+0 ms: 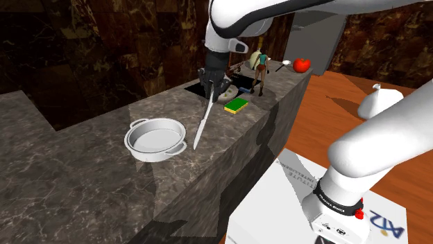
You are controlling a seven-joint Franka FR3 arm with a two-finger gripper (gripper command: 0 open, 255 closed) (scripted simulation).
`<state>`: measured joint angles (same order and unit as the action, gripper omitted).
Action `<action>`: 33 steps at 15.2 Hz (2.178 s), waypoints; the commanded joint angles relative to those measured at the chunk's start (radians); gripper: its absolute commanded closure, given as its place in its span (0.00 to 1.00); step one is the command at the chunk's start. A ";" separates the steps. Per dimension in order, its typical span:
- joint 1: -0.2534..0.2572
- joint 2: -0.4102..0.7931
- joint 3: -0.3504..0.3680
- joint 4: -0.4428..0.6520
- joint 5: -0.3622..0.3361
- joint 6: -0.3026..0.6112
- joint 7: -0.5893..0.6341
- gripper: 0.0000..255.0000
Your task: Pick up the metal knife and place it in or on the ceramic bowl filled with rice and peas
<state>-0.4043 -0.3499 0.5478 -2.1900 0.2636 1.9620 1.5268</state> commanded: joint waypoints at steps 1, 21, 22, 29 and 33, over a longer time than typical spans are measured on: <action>-0.022 0.028 -0.023 0.014 -0.019 0.005 -0.036 1.00; -0.196 0.498 -0.189 0.511 -0.225 -0.089 -0.289 1.00; -0.201 0.529 -0.195 0.551 -0.234 -0.101 -0.299 1.00; -0.213 0.786 -0.236 0.921 -0.300 -0.228 -0.364 1.00; -0.218 0.781 -0.238 0.859 -0.298 -0.171 -0.367 1.00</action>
<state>-0.6200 0.4322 0.3106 -1.3171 -0.0352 1.7774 1.1615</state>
